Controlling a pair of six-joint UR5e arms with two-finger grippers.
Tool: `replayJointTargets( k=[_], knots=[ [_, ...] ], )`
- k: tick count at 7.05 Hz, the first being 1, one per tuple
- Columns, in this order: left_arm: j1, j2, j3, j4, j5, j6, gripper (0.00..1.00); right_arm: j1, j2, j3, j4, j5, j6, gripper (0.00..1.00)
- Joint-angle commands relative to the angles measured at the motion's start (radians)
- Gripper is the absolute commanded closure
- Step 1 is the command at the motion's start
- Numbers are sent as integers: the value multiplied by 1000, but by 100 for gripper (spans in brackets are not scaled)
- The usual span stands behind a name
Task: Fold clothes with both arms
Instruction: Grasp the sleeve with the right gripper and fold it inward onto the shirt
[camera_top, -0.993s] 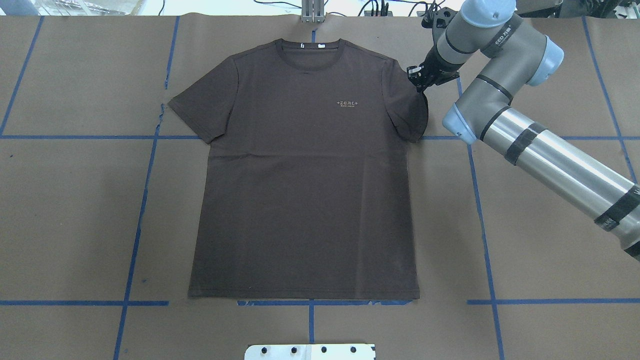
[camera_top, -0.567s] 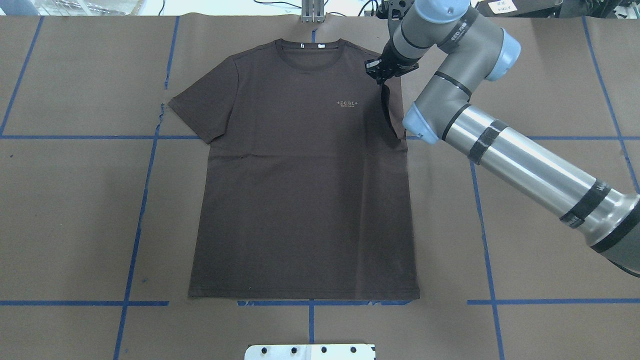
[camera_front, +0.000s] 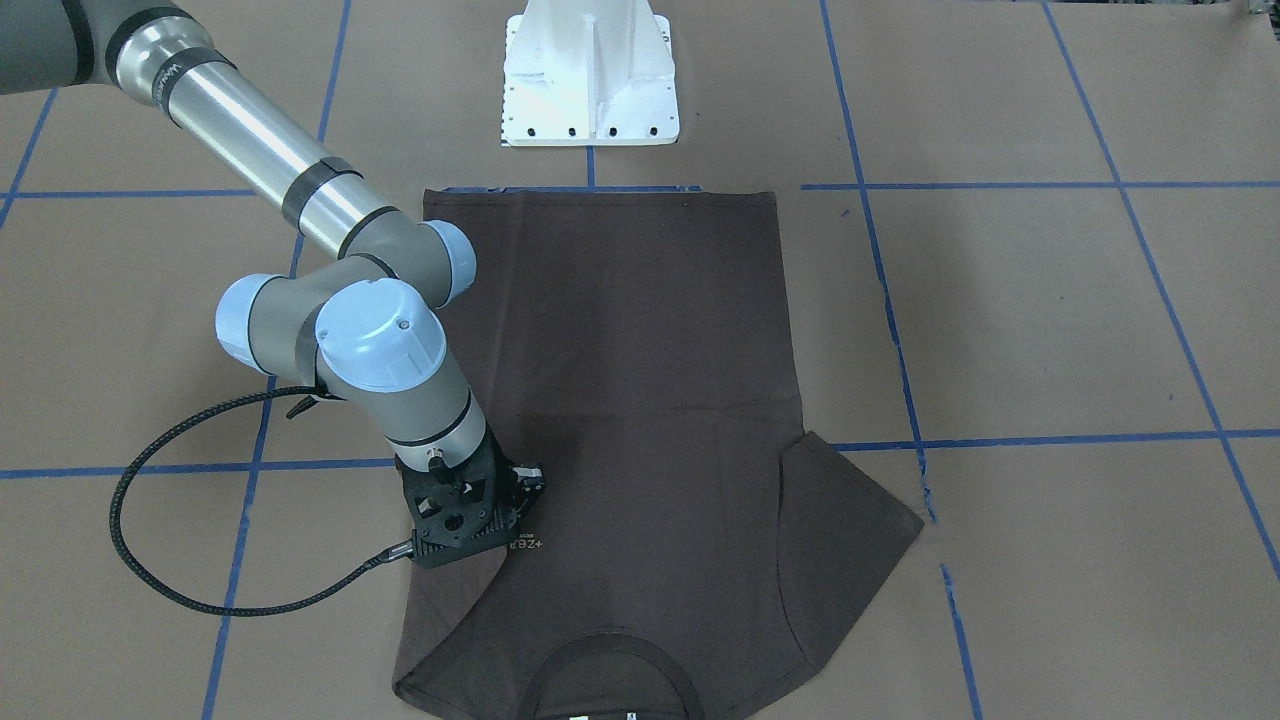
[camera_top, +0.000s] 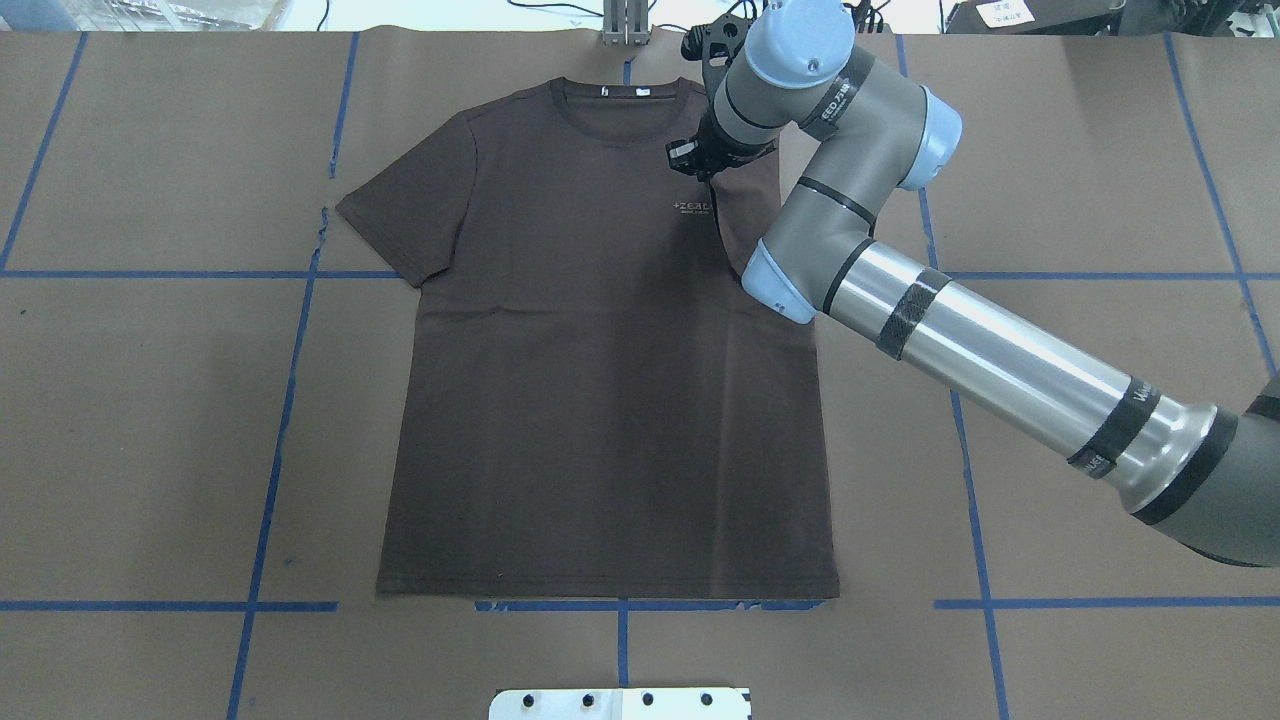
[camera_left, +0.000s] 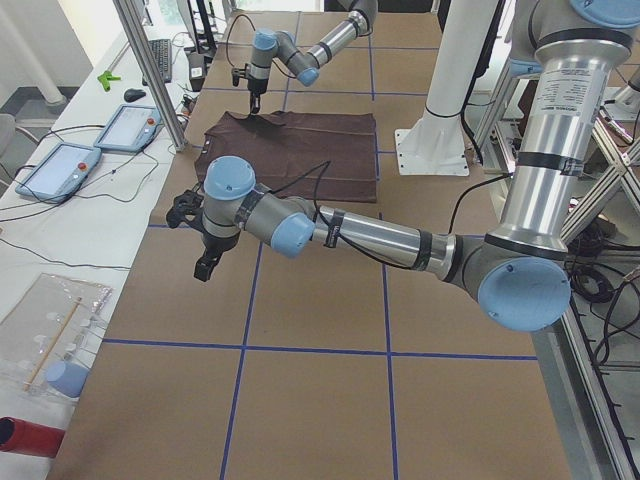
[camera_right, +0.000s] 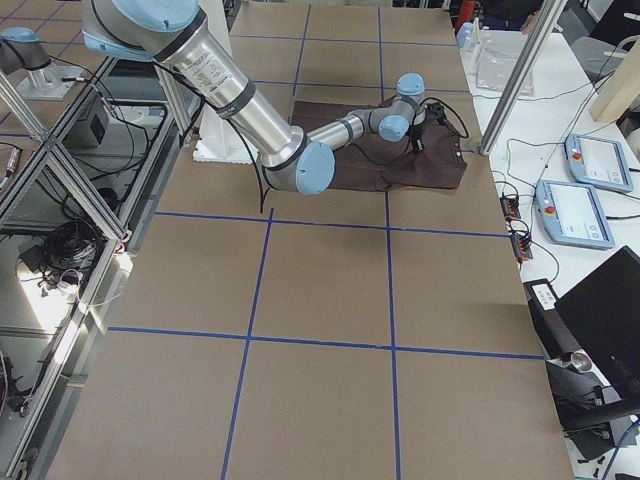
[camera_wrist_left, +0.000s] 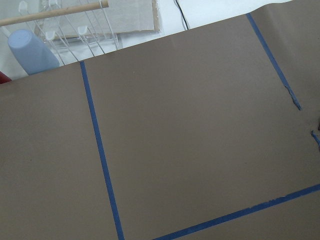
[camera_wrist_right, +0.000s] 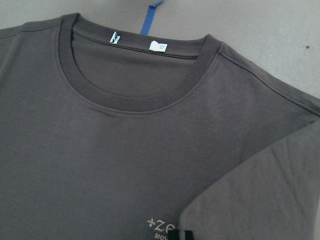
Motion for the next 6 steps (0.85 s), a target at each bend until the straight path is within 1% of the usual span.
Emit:
replayJointTargets(
  k=[1,2,3,4,5,6],
  knots=[
    [0,-4,1,-2,0,0,0,-1,0,0,0,-2,4,0],
    [2,-10,7,-2,3,0,0,2,0,6,-9,9,53,0],
    [5,-80,62,-24,5,-85,0,14,-10,12,-23,70,90,0],
    [53,-108,64,-58,8,-203,0,47,-24,68,-160,137,99,0],
    [149,-174,61,-70,50,-386,0,84,-106,237,-322,174,83,0],
    [237,-222,53,-71,131,-511,0,135,-207,373,-400,247,43,0]
  ],
)
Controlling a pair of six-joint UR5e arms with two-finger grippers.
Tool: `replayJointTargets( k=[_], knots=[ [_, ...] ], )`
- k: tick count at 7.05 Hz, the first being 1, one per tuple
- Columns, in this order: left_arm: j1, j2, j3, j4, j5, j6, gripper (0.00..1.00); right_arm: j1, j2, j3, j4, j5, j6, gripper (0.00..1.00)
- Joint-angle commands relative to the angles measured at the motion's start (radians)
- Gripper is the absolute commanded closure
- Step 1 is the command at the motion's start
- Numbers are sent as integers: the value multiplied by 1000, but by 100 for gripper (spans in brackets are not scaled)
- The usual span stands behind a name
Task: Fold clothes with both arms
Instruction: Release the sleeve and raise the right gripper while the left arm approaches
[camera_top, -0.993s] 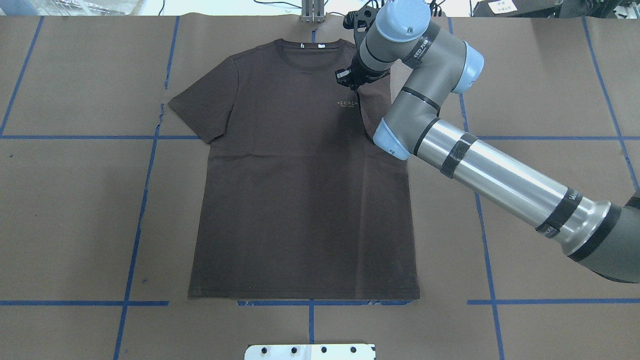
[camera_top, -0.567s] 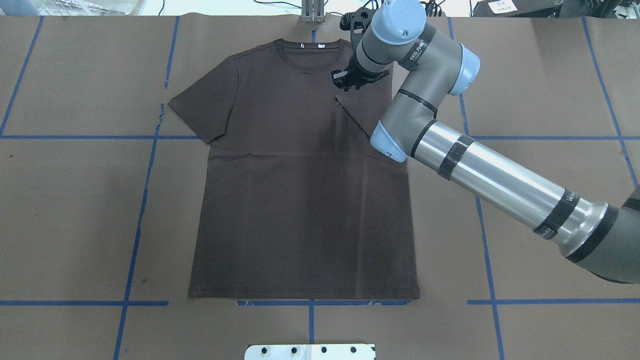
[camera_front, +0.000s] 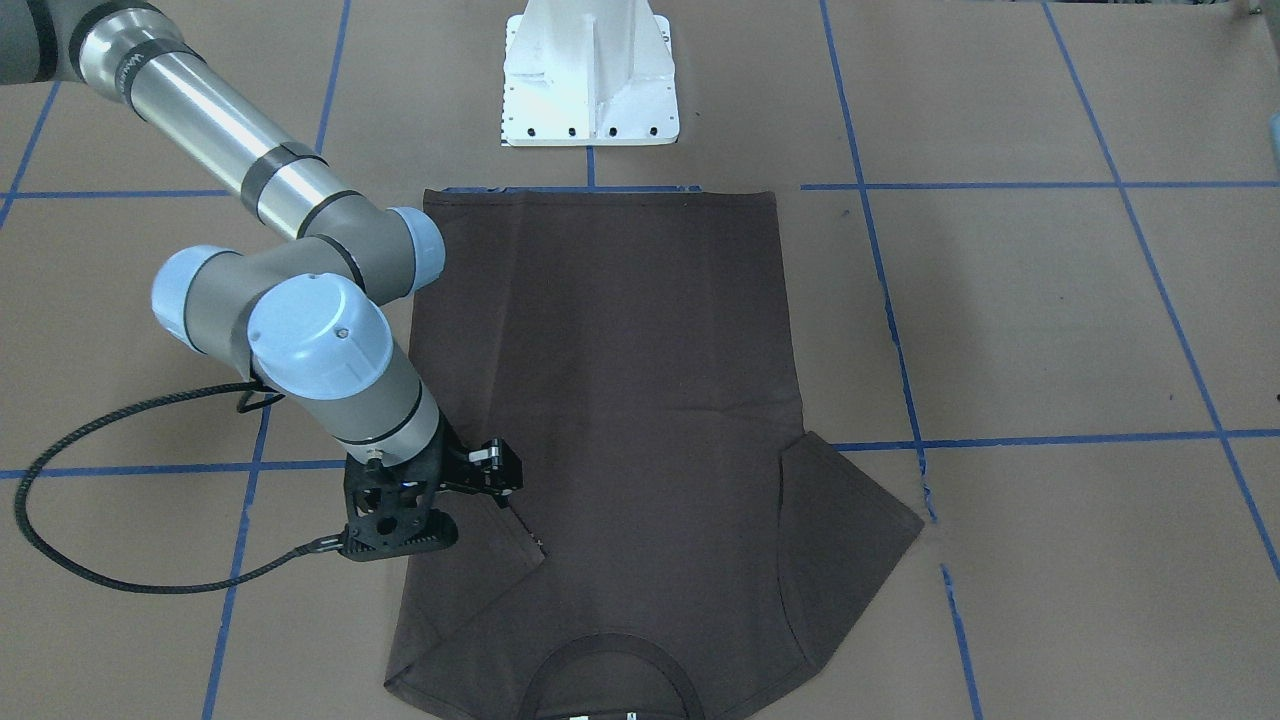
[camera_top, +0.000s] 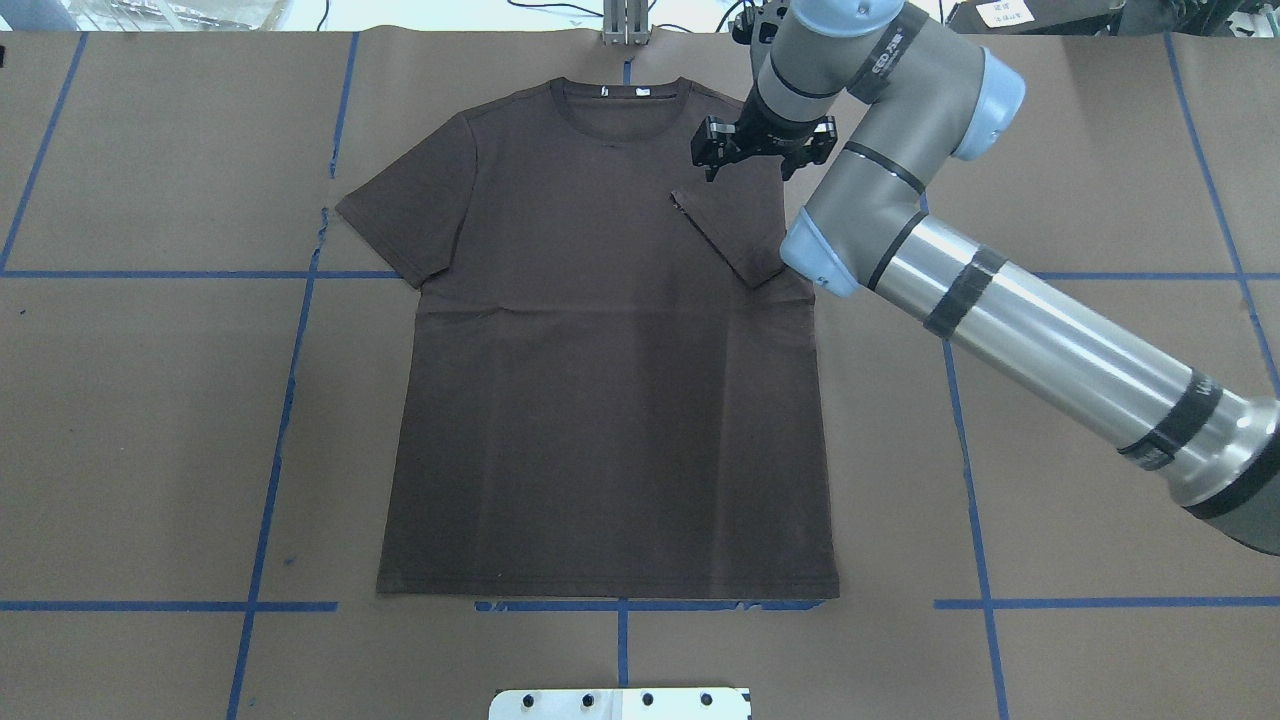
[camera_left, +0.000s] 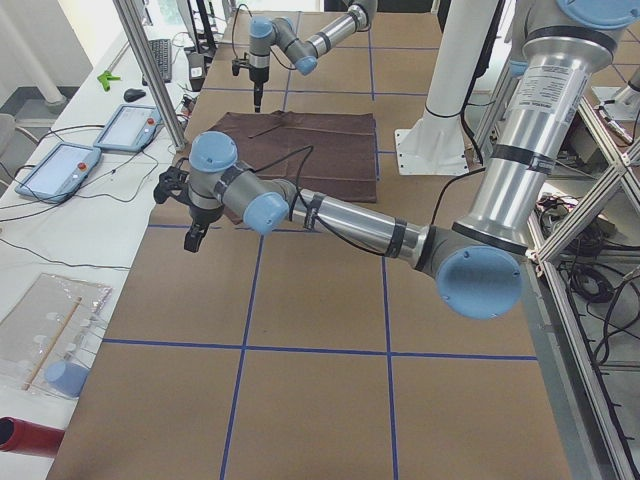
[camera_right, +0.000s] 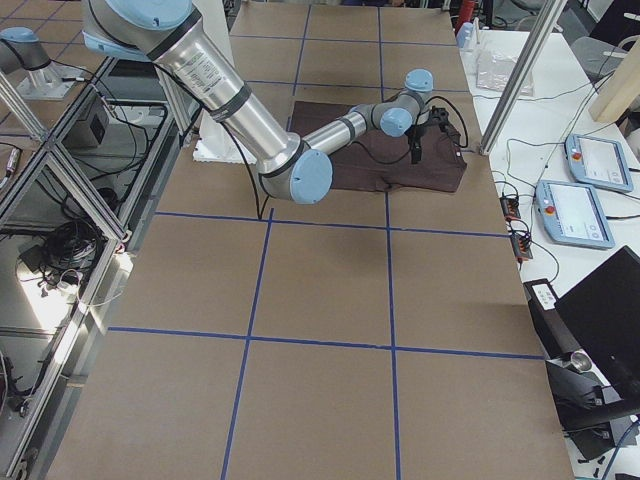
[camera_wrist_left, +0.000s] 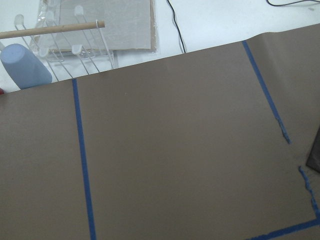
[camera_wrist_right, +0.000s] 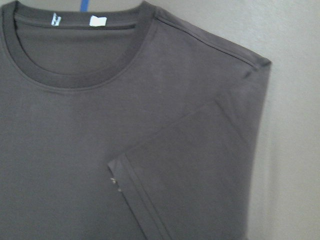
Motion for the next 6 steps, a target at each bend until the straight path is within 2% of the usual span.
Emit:
replayJointTargets(
  k=[1,2,3,5,6],
  knots=[
    [182,-70,-17,-14,118,-299,0,128,-184,249,-176,160,-103,0],
    [239,-70,-12,-81,162,-411,0,182,-241,308,-219,193,-178,0],
    [313,-71,2,-138,257,-536,0,211,-281,346,-256,219,-270,0],
    [461,-131,109,-189,473,-673,0,234,-301,359,-256,219,-311,0],
    [483,-145,191,-267,501,-713,0,234,-298,360,-256,214,-299,0]
  ],
)
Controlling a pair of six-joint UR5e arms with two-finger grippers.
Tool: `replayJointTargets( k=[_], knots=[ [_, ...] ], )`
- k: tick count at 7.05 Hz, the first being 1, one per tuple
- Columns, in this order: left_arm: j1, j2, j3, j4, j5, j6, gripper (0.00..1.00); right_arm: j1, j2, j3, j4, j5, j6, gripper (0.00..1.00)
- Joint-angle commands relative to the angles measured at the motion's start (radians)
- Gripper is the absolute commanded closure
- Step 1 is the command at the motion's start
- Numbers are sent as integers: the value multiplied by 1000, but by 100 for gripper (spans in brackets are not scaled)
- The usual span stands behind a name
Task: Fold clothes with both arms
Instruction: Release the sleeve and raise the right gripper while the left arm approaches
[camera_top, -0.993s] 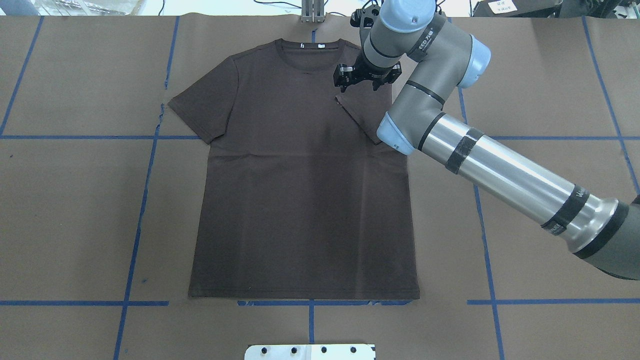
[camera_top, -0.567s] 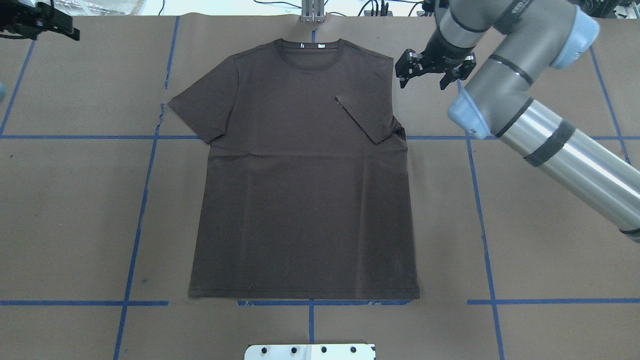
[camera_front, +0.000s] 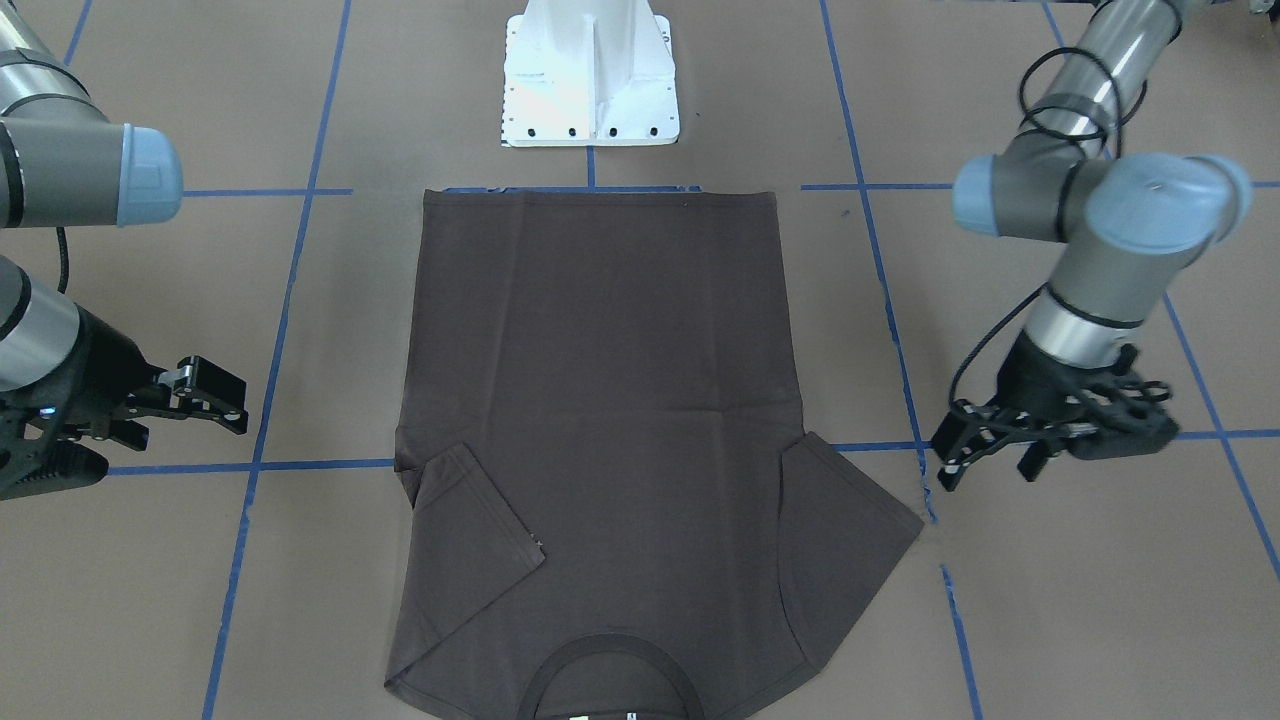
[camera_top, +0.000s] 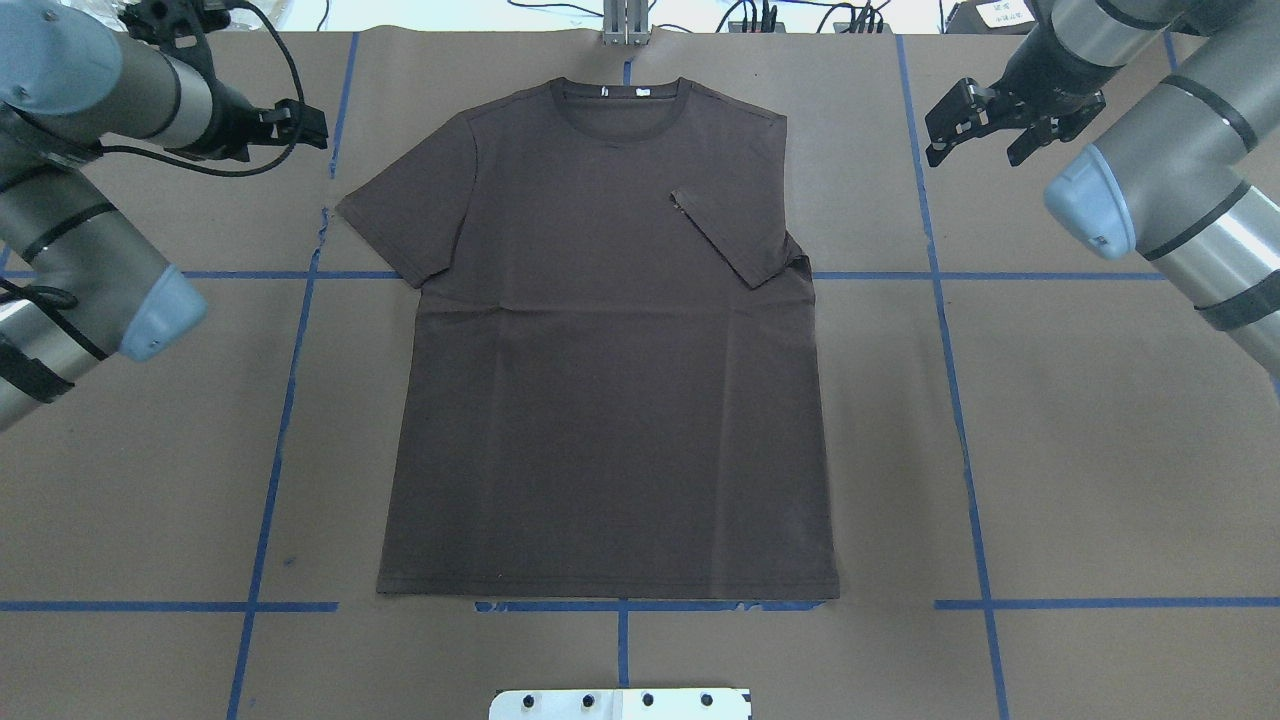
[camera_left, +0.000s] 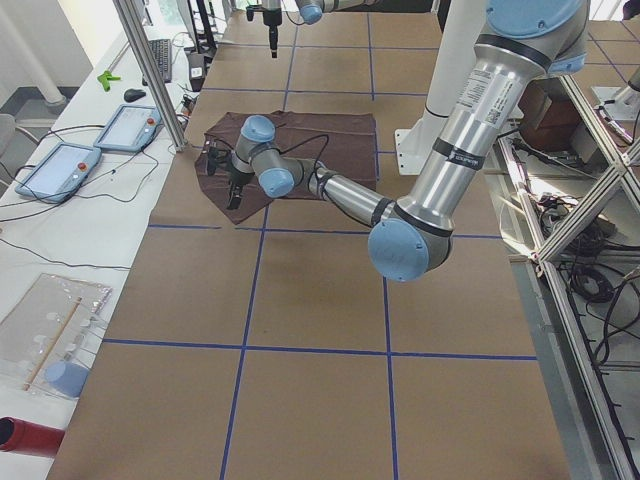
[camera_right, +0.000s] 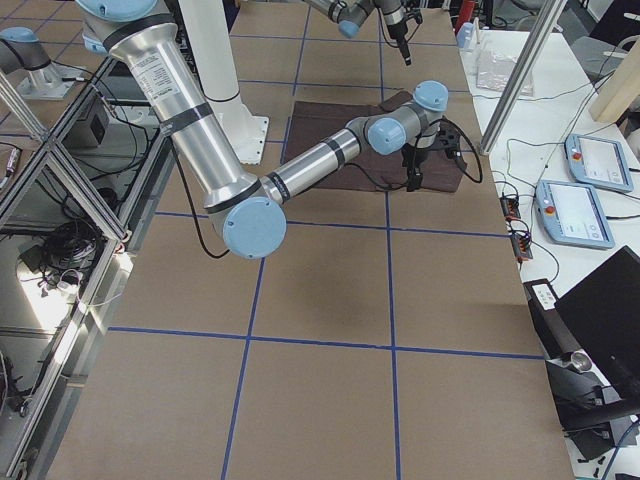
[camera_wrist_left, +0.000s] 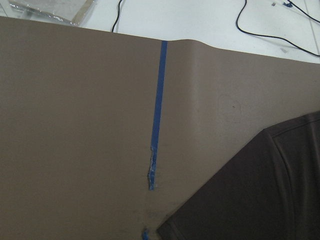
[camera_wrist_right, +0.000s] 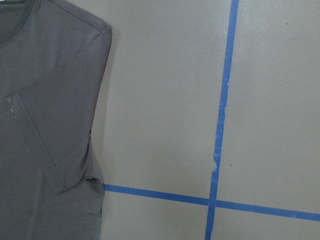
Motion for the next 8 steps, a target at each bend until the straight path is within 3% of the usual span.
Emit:
replayJointTargets(
  k=[1,5,8],
  knots=[
    [65,-49,150,-104,69,-62,0,3,-1,5,2,-1,3,0],
    [111,-81,270,-194,112,-58,2,-5,5,-3,8,-4,12,0],
    [111,-81,293,-204,132,-45,10,-8,5,-3,8,-4,15,0]
  ],
)
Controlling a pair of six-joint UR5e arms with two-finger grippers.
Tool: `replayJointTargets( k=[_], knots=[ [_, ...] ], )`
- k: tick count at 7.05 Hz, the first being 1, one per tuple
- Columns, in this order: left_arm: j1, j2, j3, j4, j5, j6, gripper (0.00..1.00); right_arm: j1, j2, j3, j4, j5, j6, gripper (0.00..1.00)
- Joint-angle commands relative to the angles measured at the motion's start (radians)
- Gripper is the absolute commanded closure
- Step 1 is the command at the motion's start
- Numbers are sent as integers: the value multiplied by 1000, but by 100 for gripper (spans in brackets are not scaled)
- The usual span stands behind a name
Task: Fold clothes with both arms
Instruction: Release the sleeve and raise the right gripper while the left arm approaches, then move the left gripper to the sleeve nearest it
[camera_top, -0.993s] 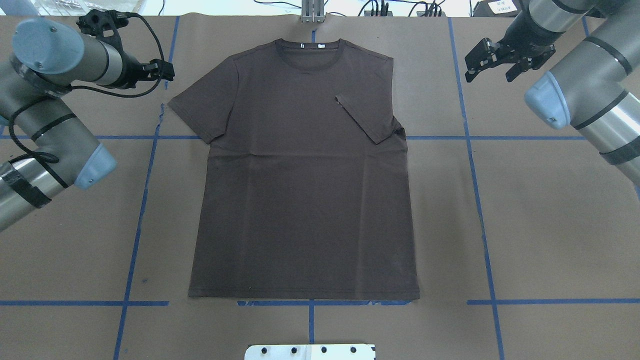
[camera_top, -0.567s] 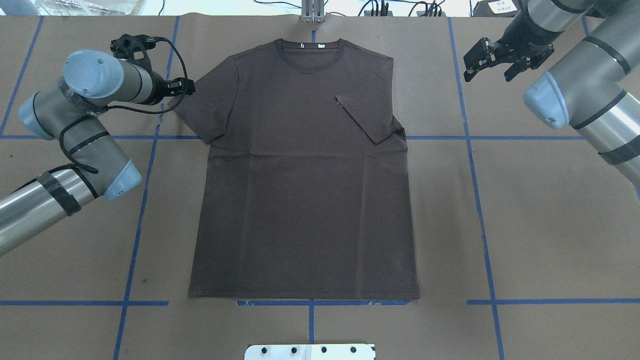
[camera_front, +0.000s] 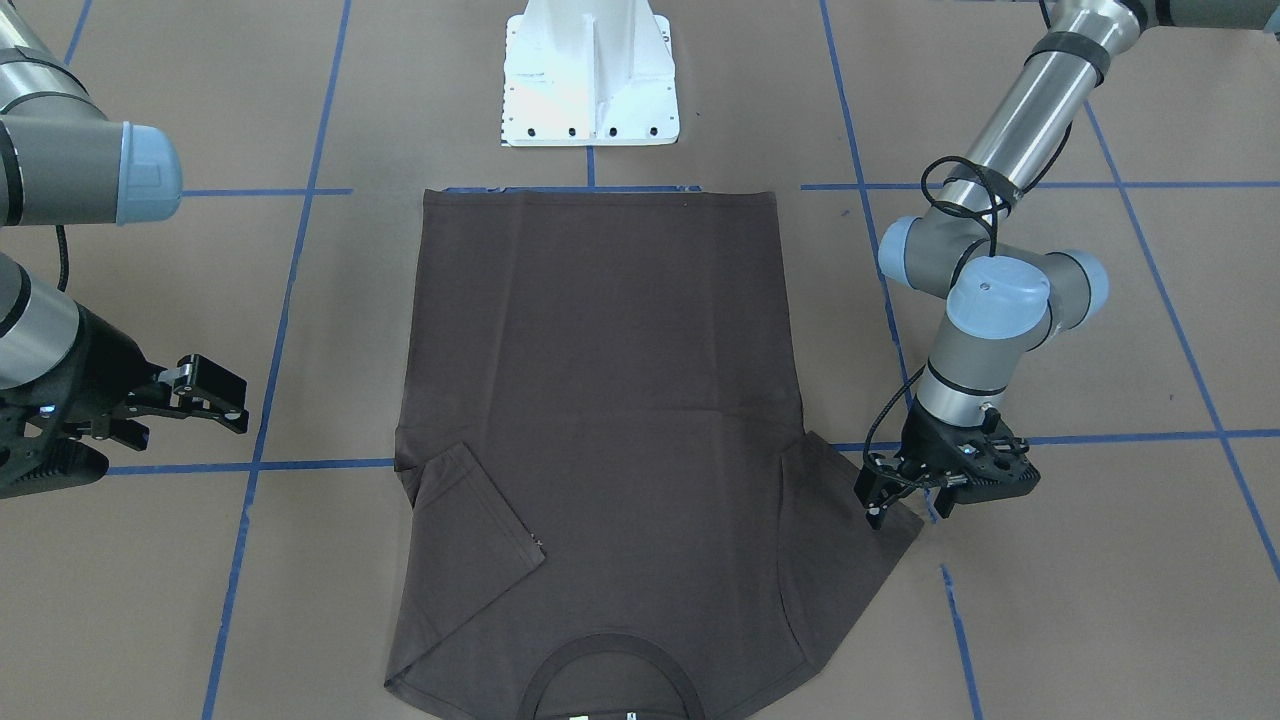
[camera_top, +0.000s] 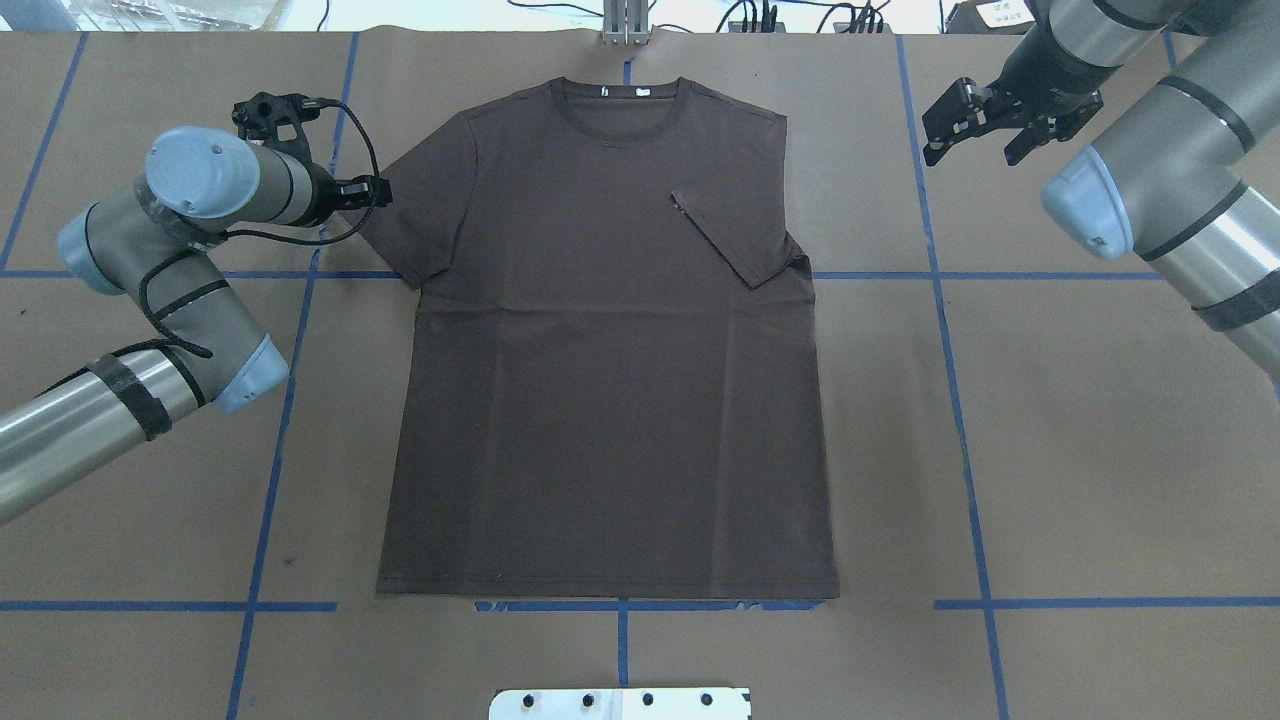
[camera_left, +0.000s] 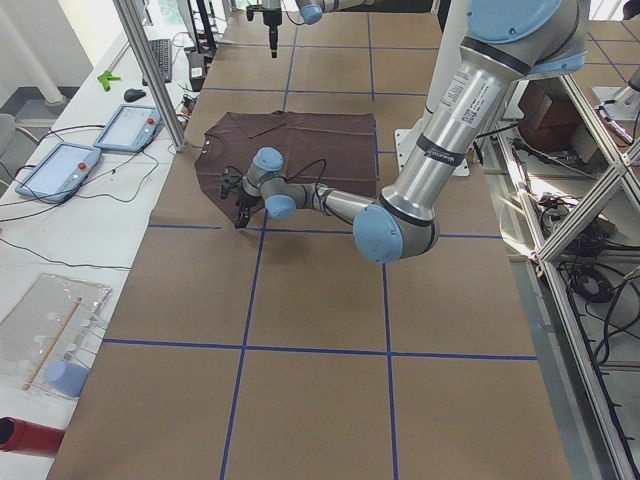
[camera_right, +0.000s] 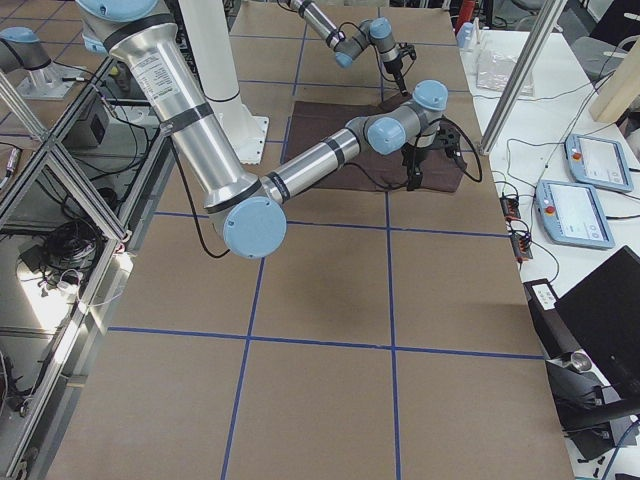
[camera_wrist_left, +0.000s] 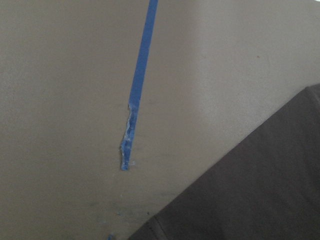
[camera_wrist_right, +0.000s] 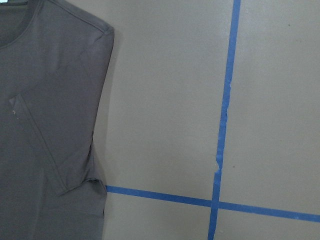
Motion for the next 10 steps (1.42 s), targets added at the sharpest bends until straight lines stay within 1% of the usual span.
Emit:
replayJointTargets(
  k=[1,2,4,6,7,9,10],
  knots=[
    [-1,-1,9,-4,9,21,17,-1,0,-2,0,0,1,0],
    [-1,-1,9,-7,9,20,21,-4,2,-3,2,-2,3,0],
    [-1,-1,9,-7,9,20,39,-10,3,-5,3,-2,10,0],
    [-1,-1,9,-7,9,20,41,-10,3,-5,2,-2,12,0],
    [-1,-2,9,-7,9,20,49,-12,3,-5,2,-2,10,0],
    [-1,-2,8,-7,8,20,88,-10,3,-11,2,-2,10,0],
    [-1,-5,4,-7,6,25,100,-10,3,-14,3,-2,10,0]
  ],
)
